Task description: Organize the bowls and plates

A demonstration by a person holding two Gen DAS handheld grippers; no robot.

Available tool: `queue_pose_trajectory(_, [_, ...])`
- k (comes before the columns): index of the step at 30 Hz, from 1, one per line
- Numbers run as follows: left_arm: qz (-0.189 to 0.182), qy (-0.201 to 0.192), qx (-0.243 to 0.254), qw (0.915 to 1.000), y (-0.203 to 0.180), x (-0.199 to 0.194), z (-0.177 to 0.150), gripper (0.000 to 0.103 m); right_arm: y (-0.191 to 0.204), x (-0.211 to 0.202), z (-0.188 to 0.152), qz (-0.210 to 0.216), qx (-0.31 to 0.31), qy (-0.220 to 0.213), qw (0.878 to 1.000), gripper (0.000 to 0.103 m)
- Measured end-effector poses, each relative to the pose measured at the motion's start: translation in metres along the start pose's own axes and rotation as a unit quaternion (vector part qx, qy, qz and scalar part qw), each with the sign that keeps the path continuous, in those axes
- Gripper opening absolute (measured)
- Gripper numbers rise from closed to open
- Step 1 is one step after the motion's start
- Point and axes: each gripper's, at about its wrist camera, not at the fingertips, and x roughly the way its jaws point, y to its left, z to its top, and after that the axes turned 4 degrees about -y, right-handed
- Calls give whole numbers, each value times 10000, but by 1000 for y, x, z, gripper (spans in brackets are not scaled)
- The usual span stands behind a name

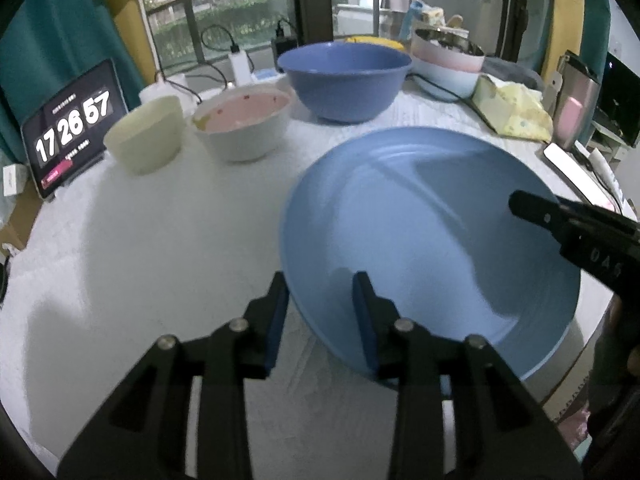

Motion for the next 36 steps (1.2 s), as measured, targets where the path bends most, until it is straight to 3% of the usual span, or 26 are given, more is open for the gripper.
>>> queue_pose_trajectory(5, [-94,-96,-5,9999,1,-5,0,46,0,-3,1,-37,-15,-21,10000,27])
queue_pose_trajectory(20, [-114,-270,-141,9995,13,-16,1,46,-4,-11,6,-426,-42,-137,9990,31])
queue_pose_trajectory(25, [-113,-289,-176,9994,17,-19,0,46,3,-1,2,-458,-171,13,9988,31])
queue_pose_trajectory(32, [-72,-364,-294,9989,28,-25,-1,46,15,4,-1,-543,-434,112,9975,44])
queue_pose_trajectory(36, [-86,-444,-323,9985,32,-29,1,46,23,4,-1,-505,-629,191,9966,57])
